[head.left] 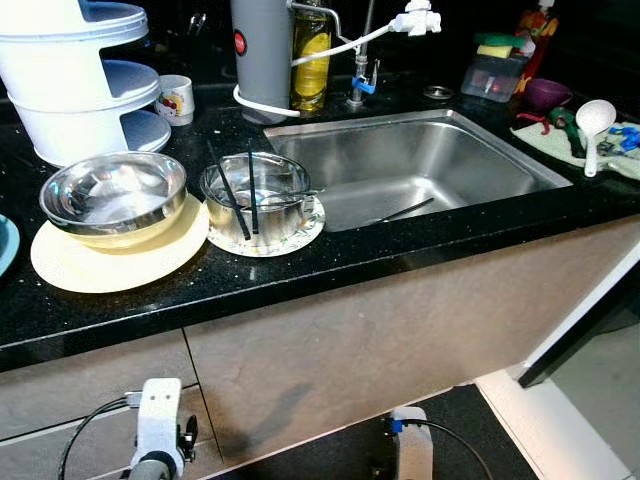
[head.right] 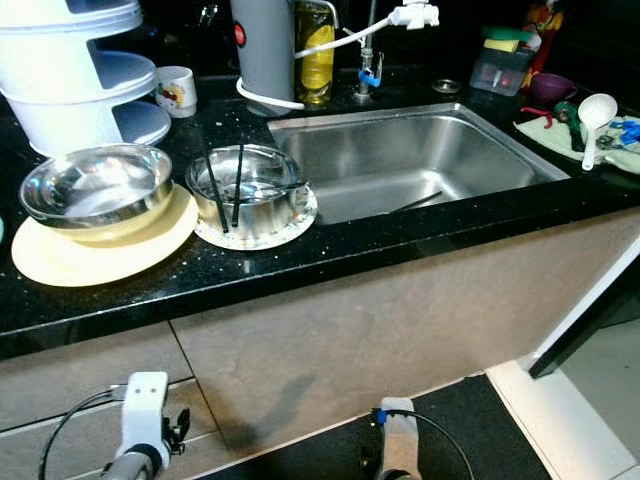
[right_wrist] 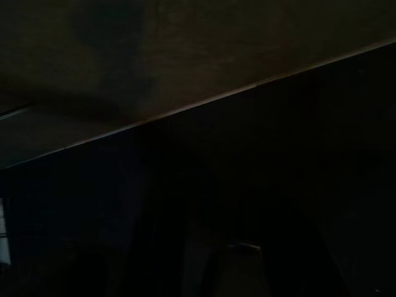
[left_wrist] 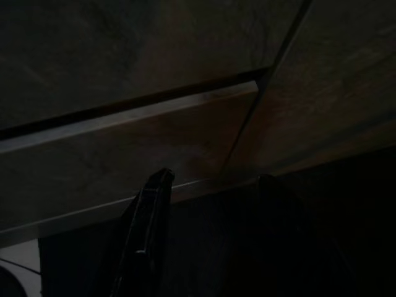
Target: Kitchen organization
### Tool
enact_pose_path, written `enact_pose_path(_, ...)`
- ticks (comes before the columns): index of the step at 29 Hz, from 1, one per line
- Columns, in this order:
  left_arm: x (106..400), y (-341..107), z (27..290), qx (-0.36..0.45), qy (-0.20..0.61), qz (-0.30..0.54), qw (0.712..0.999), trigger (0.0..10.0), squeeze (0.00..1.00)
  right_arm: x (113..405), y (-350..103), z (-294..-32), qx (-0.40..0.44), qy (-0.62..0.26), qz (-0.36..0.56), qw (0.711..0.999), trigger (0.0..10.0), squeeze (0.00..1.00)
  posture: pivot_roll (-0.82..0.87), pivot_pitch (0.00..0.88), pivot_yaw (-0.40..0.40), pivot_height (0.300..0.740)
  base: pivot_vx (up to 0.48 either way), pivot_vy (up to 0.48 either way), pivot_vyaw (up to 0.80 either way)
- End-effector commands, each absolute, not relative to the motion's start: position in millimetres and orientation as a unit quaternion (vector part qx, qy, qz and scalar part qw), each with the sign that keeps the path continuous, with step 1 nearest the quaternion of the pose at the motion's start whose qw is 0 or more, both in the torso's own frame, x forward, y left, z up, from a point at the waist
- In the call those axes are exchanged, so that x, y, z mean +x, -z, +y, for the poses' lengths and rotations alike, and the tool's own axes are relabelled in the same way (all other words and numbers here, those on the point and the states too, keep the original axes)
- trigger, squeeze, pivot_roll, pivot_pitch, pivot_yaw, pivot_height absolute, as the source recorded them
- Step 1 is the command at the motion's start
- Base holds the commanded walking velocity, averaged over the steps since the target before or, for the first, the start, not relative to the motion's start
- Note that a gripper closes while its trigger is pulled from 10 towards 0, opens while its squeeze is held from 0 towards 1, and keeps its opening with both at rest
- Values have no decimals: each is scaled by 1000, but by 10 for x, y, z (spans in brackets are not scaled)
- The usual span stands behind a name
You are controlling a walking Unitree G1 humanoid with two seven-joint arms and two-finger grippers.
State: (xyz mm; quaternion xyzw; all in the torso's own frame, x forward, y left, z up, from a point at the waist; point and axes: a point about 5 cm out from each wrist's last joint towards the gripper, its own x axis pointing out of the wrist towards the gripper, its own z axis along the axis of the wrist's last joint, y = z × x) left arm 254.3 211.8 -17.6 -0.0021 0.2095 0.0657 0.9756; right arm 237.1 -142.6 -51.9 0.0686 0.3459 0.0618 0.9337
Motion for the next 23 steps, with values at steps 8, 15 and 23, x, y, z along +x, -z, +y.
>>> enact_pose_path(8,2420,333,1835,29,-8,249,968,10000,0,2282,576,-1446,79,-59,358,928,10000,0,-45,141,-43,740,0,0,0)
enact_pose_path(15,2339,422,1839,35,-14,283,958,10000,0,2259,594,-1495,92,-62,371,922,10000,0,-61,139,-20,740,0,0,0)
enact_pose_path(23,2396,409,1716,46,19,287,957,10000,0,2288,567,-1539,103,-66,362,924,10000,0,-69,122,-18,740,0,0,0)
